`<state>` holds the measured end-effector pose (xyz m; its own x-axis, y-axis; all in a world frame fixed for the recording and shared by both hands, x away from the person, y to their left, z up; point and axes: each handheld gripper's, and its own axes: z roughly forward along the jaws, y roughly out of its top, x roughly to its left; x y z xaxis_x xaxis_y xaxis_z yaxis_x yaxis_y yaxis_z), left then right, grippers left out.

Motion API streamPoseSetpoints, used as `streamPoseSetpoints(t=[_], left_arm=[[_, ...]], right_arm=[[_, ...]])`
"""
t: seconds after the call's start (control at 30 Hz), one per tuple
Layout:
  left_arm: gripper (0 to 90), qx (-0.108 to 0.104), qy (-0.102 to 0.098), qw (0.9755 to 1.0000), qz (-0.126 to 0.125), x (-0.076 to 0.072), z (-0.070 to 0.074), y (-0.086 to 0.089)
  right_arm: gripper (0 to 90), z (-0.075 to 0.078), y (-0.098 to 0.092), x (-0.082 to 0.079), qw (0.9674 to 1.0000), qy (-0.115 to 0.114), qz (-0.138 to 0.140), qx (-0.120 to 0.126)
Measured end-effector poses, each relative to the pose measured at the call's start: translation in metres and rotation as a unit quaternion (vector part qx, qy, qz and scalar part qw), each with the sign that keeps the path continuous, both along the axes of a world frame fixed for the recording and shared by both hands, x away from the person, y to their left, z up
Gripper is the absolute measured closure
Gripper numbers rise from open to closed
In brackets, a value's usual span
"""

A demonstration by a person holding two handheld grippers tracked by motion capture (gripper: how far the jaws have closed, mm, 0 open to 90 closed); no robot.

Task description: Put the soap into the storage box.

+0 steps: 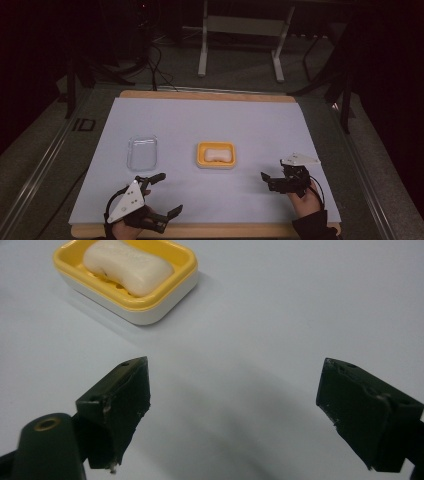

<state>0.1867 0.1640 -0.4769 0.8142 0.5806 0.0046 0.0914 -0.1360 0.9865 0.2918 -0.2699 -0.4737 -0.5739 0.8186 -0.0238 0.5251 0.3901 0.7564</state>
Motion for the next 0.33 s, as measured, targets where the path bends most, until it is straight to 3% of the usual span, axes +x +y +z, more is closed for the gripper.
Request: streamPoseSetpoints(t=[0.33], left_arm=[[1.1, 0.001, 0.001, 1.0, 0.0, -0.0002, -0.0001, -0.0004]], right_arm=[[14.0, -0.0007, -0.0011, 0.0006, 1.0, 0.002, -0.001, 0.0]])
